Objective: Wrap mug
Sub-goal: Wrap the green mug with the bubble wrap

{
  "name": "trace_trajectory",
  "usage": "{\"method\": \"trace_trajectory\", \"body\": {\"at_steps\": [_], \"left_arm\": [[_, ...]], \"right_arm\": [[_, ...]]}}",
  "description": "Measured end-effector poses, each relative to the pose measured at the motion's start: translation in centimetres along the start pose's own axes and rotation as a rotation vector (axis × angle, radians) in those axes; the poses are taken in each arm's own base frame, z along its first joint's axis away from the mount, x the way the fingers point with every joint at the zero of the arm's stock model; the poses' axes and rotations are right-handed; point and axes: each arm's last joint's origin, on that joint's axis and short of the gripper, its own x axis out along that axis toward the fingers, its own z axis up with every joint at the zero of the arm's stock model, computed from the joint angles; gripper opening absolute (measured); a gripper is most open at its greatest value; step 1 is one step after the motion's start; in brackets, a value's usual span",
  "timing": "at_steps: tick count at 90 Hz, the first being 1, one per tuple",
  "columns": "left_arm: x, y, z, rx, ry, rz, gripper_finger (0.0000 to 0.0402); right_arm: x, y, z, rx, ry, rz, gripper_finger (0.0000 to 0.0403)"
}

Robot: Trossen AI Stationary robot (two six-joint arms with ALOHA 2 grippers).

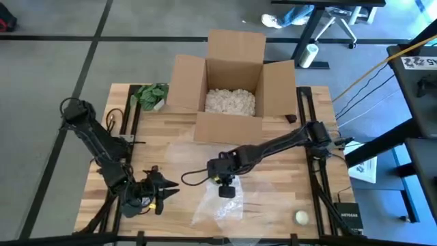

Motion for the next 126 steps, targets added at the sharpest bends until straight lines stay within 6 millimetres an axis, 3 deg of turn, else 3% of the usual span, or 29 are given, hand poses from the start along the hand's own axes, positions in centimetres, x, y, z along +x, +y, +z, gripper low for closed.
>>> {"method": "trace_trajectory", "body": {"at_steps": [25, 49, 84, 126], "left_arm": [[2.6, -0.4, -3.2, -0.064, 0.041, 0.030, 0.0093], [6.4, -2.0, -4.7, -0.111, 0.028, -0.100, 0.0093], [9.3, -4.4, -1.5, 0.032, -0.068, -0.126, 0.0093], [12.8, -1.8, 1.5, 0.095, -0.127, 0.015, 0.0093]], "right_arm": [[0.0, -0.7, 0.4, 0.031, -0.001, -0.010, 0.0000], [-0.7, -0.8, 1.3, 0.012, -0.043, -0.011, 0.0000], [-0.3, -0.8, 1.1, 0.012, -0.023, -0.020, 0.0000], [-0.1, 0.1, 1.1, -0.008, -0.036, -0.002, 0.0000]]}}
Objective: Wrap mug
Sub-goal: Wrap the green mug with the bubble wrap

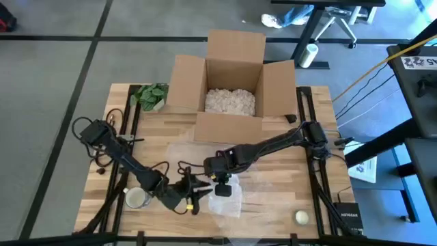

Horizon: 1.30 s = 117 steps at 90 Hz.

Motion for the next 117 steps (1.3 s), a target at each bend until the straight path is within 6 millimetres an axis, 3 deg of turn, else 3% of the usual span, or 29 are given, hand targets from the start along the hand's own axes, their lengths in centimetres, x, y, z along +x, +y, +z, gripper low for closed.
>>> {"method": "trace_trajectory", "body": {"at_steps": [15, 35, 66, 83, 95, 117], "left_arm": [[0.5, 0.6, 0.1, 0.012, 0.009, 0.030, 0.0093], [0.7, 0.9, 0.1, 0.020, 0.016, 0.049, 0.0093], [0.8, 1.0, 0.1, 0.021, 0.020, 0.056, 0.0093], [0.8, 1.0, 0.2, 0.020, 0.013, 0.064, 0.0093], [0.8, 1.1, 0.2, 0.019, 0.002, 0.078, 0.0093], [0.2, 0.4, 0.1, 0.005, -0.009, 0.047, 0.0093]], "right_arm": [[-0.6, 0.3, -0.1, 0.001, 0.005, 0.003, 0.0000], [-4.2, 1.0, 1.1, -0.002, 0.009, -0.054, 0.0000], [-7.9, 4.9, 2.6, -0.106, -0.144, -0.141, 0.0000], [-6.4, 5.4, 1.8, -0.123, -0.099, -0.129, 0.0000], [-4.5, 4.5, 1.2, -0.112, -0.057, -0.154, 0.0000], [-3.9, 2.4, 1.2, -0.059, -0.032, -0.199, 0.0000]]}}
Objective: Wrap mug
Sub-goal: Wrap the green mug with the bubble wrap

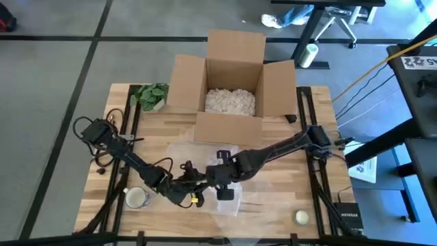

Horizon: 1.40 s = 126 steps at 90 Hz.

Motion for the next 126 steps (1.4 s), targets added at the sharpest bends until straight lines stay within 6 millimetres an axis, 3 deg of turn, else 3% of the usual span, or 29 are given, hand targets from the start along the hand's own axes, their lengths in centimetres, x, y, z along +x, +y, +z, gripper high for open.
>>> {"method": "trace_trajectory", "body": {"at_steps": [9, 26, 46, 80, 126], "left_arm": [[-1.0, -0.7, 0.2, -0.011, -0.004, -0.040, 0.0093], [-3.3, -2.0, -0.5, -0.022, -0.005, -0.081, 0.0093], [-4.7, -1.8, -2.2, -0.064, 0.053, -0.022, 0.0093], [-3.9, -0.6, -2.5, -0.058, 0.088, 0.062, 0.0093], [-3.4, -0.1, -2.2, -0.007, 0.085, 0.087, 0.0093]], "right_arm": [[0.9, -0.7, 0.1, 0.019, 0.032, 0.036, 0.0000], [4.6, -0.8, -0.3, 0.017, 0.116, 0.100, 0.0000], [6.9, -0.5, -0.7, 0.021, 0.185, 0.174, 0.0000], [5.5, -0.5, -0.1, 0.020, 0.165, 0.175, 0.0000], [1.7, -0.5, 1.4, 0.019, 0.174, 0.132, 0.0000]]}}
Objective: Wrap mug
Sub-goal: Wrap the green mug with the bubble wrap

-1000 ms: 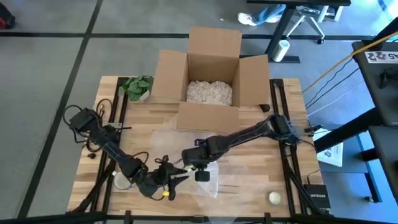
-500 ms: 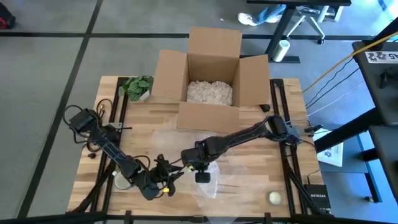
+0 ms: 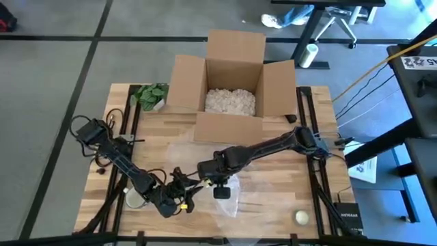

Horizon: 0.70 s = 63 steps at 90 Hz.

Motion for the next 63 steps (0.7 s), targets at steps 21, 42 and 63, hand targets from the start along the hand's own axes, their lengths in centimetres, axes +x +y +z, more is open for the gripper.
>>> {"method": "trace_trajectory", "body": {"at_steps": [21, 42, 63], "left_arm": [[-0.3, 0.2, -0.4, 0.021, 0.002, 0.029, 0.0093], [-1.7, 0.3, -1.4, 0.038, -0.009, 0.051, 0.0093], [-2.9, 0.6, -2.4, 0.031, -0.005, 0.074, 0.0093]], "right_arm": [[-1.9, 0.7, 0.2, -0.014, -0.025, -0.077, 0.0000], [-3.7, 2.6, 0.6, -0.076, -0.106, -0.106, 0.0000], [-4.8, 4.8, 0.0, -0.073, -0.153, -0.154, 0.0000]]}}
